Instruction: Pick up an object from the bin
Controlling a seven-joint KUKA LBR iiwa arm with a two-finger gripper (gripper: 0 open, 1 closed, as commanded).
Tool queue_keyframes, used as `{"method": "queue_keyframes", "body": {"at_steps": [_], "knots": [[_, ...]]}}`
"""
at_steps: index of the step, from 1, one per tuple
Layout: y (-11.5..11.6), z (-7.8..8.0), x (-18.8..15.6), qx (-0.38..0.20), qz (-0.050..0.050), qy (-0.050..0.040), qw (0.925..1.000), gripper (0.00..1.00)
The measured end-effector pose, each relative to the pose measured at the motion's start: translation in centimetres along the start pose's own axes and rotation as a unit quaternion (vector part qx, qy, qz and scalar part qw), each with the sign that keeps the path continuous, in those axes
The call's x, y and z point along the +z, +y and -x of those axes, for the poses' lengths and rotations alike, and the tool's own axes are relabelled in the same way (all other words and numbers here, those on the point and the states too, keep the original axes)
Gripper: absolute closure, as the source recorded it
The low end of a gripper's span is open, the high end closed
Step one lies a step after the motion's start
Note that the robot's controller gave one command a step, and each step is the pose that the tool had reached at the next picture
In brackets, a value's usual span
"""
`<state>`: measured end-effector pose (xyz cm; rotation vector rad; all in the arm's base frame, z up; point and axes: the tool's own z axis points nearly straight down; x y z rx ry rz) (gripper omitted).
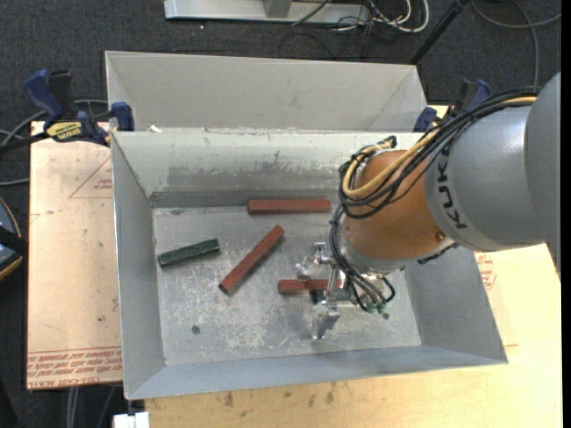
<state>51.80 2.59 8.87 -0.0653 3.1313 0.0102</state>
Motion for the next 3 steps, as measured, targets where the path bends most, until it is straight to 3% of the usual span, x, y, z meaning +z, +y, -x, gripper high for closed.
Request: {"method": "queue_keyframes", "body": {"at_steps": [1, 2, 3], "knots": [[-0.4, 1.2, 0.7, 0.006, -0.004, 0.0007, 1.0000, 1.00], [0.9, 1.3, 0.6, 0.004, -0.003, 0.0034, 1.0000, 1.00], [-1.1, 1.1, -11.9, 0.012, -0.003, 0.0040, 0.9999, 1.00]]}}
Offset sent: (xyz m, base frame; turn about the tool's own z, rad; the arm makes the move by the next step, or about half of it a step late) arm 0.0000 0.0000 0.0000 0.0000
